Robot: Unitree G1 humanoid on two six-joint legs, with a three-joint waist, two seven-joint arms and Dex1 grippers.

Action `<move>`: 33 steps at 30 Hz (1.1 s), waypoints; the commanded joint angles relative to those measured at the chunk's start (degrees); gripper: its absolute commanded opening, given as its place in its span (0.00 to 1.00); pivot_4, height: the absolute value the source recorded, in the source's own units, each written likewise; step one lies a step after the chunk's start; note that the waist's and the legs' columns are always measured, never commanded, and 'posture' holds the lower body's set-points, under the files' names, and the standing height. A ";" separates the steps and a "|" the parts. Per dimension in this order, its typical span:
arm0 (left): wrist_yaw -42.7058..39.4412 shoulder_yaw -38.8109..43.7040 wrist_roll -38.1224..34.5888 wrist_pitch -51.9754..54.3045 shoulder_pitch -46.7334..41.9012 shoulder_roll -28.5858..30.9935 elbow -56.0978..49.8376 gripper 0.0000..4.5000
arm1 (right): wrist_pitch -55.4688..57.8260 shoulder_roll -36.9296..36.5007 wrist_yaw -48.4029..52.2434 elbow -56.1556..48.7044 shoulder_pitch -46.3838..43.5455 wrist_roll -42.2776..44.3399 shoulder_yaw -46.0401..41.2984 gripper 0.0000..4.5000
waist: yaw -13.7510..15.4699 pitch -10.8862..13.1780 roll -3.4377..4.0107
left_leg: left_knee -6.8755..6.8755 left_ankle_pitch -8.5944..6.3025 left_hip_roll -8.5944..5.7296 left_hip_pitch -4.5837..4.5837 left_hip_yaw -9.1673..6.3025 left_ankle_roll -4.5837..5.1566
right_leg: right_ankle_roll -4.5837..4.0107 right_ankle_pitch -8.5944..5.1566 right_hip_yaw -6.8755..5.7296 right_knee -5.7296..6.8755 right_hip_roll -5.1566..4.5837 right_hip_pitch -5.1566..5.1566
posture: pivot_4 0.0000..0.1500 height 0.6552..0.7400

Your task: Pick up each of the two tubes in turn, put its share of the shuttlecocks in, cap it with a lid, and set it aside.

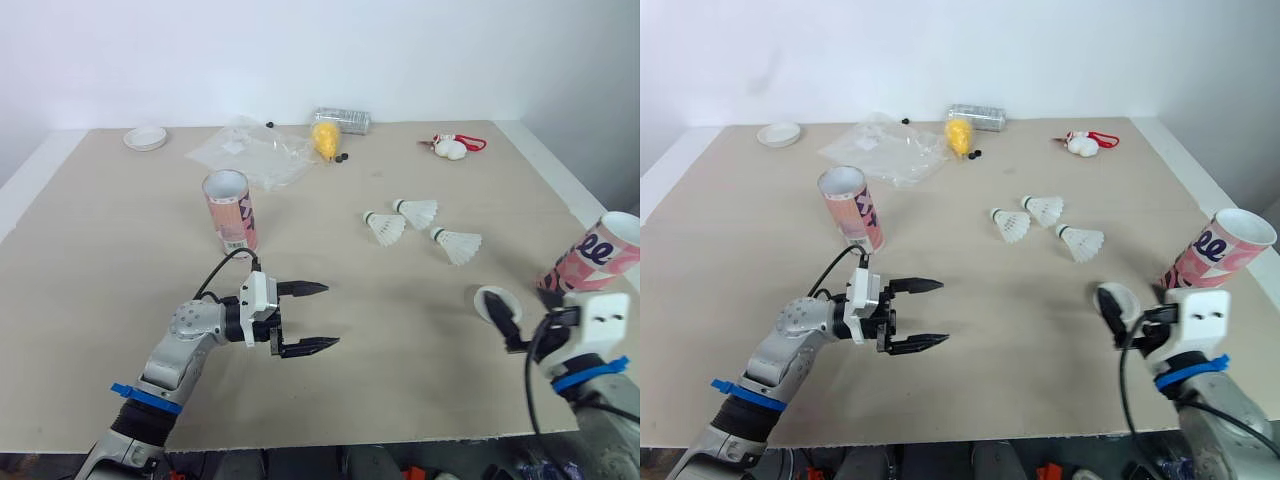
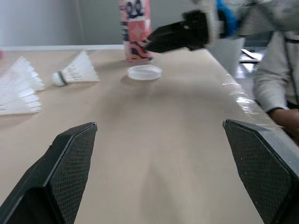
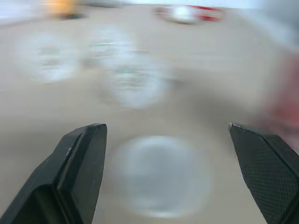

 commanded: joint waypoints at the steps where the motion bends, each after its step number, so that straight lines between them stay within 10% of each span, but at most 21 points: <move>1: 1.28 1.39 0.30 -0.82 0.12 0.13 -1.19 1.00 | -2.42 -1.94 4.44 -1.94 -2.00 0.17 1.68 0.99 | 0.06 0.02 -0.03 | 0.02 0.00 -0.01 0.00 0.00 0.00 | 0.00 0.00 0.00 0.00 -0.01 0.01 | 1.00 1.00; 16: 26.41 8.36 9.55 2.70 9.29 -1.17 -8.58 1.00 | -18.11 -7.78 48.36 29.19 -36.90 -3.47 27.50 0.99 | 0.10 0.33 -0.52 | 0.04 0.00 0.00 -0.03 -0.07 0.00 | 0.15 0.11 -0.07 -0.03 0.02 0.05 | 1.00 1.00; 33: 48.04 17.50 11.61 12.40 11.87 -6.23 -12.16 1.00 | -26.82 3.53 51.83 52.11 -52.73 -10.56 32.27 0.99 | 0.09 0.37 -0.57 | 0.03 0.00 0.01 -0.10 -0.15 -0.02 | 0.24 0.25 -0.19 -0.04 0.03 0.01 | 1.00 1.00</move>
